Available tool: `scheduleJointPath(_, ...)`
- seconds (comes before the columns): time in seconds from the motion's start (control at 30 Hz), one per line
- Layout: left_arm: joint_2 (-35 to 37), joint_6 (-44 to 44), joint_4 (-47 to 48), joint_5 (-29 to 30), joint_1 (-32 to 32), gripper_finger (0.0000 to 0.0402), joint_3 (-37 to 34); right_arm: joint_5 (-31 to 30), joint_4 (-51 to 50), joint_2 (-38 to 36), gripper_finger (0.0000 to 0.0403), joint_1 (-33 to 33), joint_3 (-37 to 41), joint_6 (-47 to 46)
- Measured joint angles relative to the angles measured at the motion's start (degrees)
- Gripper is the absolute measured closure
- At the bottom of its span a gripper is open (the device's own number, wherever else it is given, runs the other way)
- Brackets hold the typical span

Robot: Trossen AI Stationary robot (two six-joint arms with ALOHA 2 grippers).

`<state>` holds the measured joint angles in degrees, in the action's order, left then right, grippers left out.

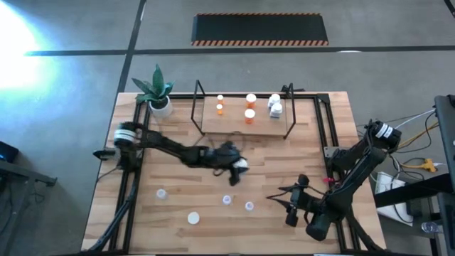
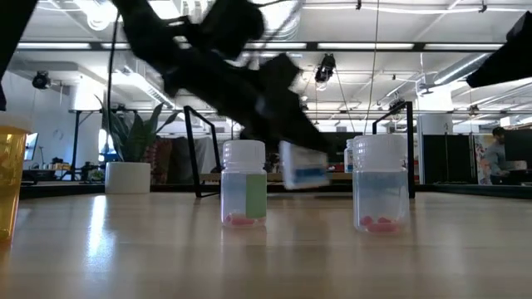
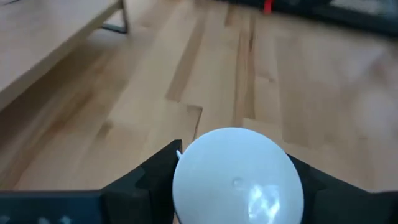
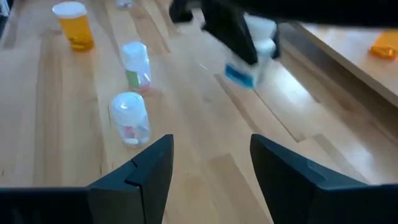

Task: Pick and place medicine bottles onto shelf by color
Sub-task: Put the white medicine bottle on the shelf aligned with the other white medicine bottles

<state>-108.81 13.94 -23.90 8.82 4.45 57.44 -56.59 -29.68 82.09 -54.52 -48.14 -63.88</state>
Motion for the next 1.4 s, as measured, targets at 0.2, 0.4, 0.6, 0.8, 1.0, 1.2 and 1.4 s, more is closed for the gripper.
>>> scheduleJointPath(0.2, -11.37, -9.22, 15.19, 0.04, -0.22, 0.0224, 19.86, 1.2, -0.47, 0.51, 0.02, 0.0, 0.0, -1.03)
scheduleJointPath(0.4, -17.19, -13.33, 18.91, 0.55, -0.38, 0.0224, 29.42, 1.54, -0.45, 0.52, 0.02, 0.0, 0.0, -1.09)
scheduleJointPath(0.6, -17.69, -14.46, 18.71, 0.55, -0.74, 0.0219, 31.15, 1.53, -0.53, 0.54, 0.02, 0.02, 0.0, -0.42)
scheduleJointPath(0.8, -17.69, -14.3, 18.74, -1.4, -1.52, 0.0171, 30.99, 1.29, -0.56, 0.54, 0.02, 0.02, 0.0, 0.02)
scheduleJointPath(1.0, -14.82, -12.73, 25.2, -1.51, -1.2, 0.0137, 31.41, 0.94, -0.46, 0.54, 0.02, 1.23, 0.11, 1.04)
scheduleJointPath(1.2, -3.47, -10.43, 38.85, -0.22, 1.63, 0.0134, 29.61, 1.52, -0.1, 0.62, 0.02, 5.13, 0.7, 5.47)
scheduleJointPath(1.4, 7.94, -5.78, 40.86, 14.62, 8.23, 0.0134, 17.71, 4.6, 0.68, 0.34, 0.02, 10.68, 0.01, 14.41)
